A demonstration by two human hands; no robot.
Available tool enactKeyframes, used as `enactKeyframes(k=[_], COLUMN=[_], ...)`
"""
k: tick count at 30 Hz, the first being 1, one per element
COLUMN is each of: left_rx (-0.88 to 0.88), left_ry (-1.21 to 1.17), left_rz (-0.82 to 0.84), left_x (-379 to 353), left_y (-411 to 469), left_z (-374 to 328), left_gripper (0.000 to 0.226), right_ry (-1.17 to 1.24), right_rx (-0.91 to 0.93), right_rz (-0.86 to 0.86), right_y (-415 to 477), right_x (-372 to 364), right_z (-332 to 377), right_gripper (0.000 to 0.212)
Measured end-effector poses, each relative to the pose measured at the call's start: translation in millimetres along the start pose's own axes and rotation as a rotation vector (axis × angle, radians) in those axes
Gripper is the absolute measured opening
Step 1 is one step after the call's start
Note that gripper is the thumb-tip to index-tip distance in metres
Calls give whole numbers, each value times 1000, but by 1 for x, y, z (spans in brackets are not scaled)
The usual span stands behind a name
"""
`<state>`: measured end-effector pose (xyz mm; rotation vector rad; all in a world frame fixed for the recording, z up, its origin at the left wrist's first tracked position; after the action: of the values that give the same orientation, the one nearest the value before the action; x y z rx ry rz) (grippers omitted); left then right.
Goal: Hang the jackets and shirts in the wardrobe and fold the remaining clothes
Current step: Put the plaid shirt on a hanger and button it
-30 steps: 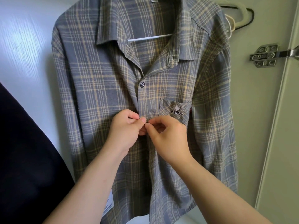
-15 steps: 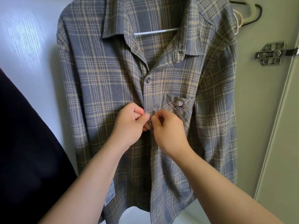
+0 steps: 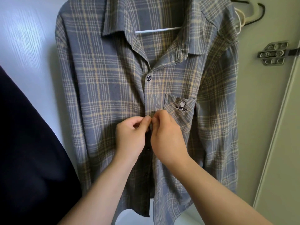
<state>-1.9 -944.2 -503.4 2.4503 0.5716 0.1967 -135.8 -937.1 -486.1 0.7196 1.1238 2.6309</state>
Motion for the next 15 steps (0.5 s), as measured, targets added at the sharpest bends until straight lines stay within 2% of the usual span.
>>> enactKeyframes(k=[5, 10, 15], left_rx=[81, 30, -43], left_ry=[-111, -15, 66], left_rz=[-17, -4, 29], left_x=[-6, -2, -2], left_y=[1, 0, 2], left_z=[8, 11, 4], left_gripper=[14, 17, 23], right_ry=[224, 297, 486], right_rx=[-222, -384, -563], right_rz=[-3, 62, 132], right_y=[4, 8, 7], right_x=[0, -6, -10], right_z=[-15, -25, -31], right_gripper=[16, 18, 19])
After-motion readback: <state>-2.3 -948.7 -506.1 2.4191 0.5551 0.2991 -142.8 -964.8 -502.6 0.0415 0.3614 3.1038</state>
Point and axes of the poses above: each hand's wrist, its own y-axis towards the middle knuckle, its own x-axis out of the back of the hand, z = x × y, the point moved 7 cm from there along y, towards the middle knuckle, and after that the axes turned 5 degrees about -x, right-handed, at the moved point
